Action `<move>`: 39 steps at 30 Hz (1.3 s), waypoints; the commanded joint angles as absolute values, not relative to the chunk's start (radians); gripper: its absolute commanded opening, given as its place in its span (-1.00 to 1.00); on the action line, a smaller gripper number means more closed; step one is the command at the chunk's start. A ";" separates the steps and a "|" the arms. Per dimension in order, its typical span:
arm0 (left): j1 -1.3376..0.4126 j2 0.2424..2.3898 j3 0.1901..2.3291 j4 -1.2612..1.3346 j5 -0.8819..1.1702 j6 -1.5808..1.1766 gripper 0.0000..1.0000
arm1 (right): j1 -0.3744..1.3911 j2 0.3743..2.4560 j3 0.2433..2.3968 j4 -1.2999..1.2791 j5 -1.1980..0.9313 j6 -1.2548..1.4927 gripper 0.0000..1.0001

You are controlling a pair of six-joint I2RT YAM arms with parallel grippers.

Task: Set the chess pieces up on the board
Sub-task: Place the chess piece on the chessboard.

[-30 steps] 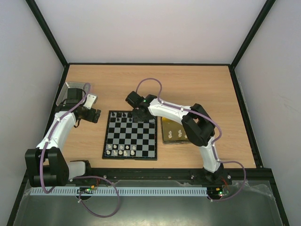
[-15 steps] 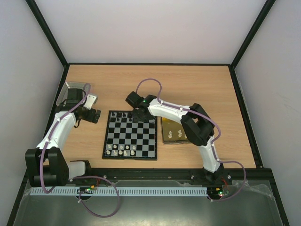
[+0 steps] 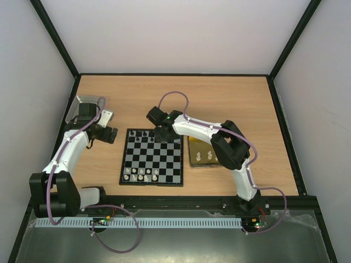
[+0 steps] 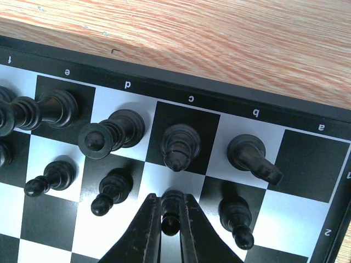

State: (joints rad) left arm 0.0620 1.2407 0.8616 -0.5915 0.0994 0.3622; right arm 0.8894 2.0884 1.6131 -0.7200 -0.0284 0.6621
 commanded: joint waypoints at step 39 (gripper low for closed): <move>0.064 1.237 0.848 -0.600 0.099 0.360 0.88 | 0.884 2.067 1.638 -0.743 0.008 0.649 -0.67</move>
